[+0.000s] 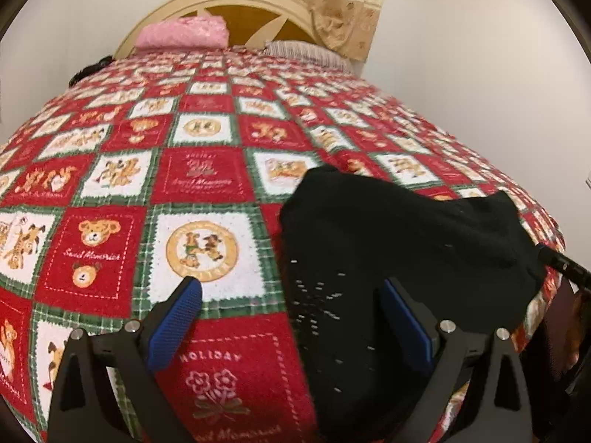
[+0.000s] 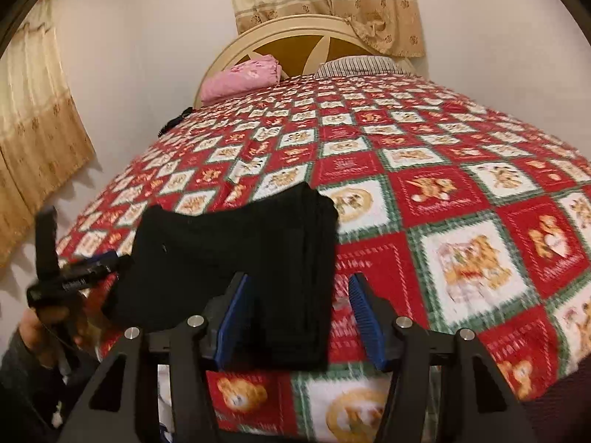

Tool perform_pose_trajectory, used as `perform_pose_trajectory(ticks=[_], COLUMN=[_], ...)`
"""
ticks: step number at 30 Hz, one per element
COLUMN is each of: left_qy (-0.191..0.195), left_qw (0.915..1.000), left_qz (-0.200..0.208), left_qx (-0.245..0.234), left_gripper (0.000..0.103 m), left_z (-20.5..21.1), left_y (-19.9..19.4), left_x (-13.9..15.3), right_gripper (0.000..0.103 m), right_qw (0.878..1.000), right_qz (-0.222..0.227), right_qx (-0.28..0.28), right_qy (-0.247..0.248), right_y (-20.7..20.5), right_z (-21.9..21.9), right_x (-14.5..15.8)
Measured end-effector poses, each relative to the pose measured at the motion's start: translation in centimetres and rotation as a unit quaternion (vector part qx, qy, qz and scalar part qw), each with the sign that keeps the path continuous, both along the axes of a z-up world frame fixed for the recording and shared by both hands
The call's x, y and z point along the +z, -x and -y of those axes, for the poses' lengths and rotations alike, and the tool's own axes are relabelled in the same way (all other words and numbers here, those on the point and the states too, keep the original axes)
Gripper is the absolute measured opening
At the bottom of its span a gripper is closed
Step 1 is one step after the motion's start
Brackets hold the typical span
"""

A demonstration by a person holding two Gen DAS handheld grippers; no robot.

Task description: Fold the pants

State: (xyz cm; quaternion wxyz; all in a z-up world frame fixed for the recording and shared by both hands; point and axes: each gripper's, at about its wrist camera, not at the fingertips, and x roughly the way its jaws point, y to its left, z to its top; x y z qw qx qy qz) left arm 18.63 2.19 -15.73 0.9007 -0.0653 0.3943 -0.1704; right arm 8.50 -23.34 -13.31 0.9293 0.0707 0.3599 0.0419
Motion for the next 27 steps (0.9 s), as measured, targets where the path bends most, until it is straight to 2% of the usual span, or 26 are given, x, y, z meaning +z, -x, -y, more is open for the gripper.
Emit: perform_pose_trajectory(ticks=[2, 7, 9, 13, 18, 27], left_qy=[0.006, -0.015, -0.022, -0.027, -0.031, -0.026], left_qw=[0.9999, 0.9998, 0.9996, 0.9994, 0.9991, 0.9988], left_qz=[-0.009, -0.011, -0.013, -0.016, -0.020, -0.020], left_qx=[-0.004, -0.009, -0.010, -0.012, -0.022, -0.036], left_gripper=[0.099, 0.099, 0.099, 0.099, 0.099, 0.097], left_z=[0.0, 0.9, 1.1, 1.7, 2.3, 2.6], left_y=[-0.4, -0.6, -0.8, -1.1, -1.4, -1.5], left_x=[-0.4, -0.5, -0.5, -0.5, -0.6, -0.5], right_gripper=[0.057, 0.057, 0.057, 0.057, 0.056, 0.052], right_qw=[1.000, 0.998, 0.997, 0.997, 0.995, 0.995], right_qz=[-0.010, -0.043, -0.039, -0.026, -0.007, 0.000], right_qx=[0.006, -0.011, -0.013, -0.008, 0.006, 0.010], right_qy=[-0.014, -0.053, -0.069, -0.067, -0.102, -0.102], right_y=[-1.4, -4.2, -4.5, -4.5, -4.8, -5.4], right_z=[0.1, 1.3, 1.8, 1.5, 2.1, 2.1], right_x=[-0.5, -2.8, -3.2, -3.3, -4.0, -4.4])
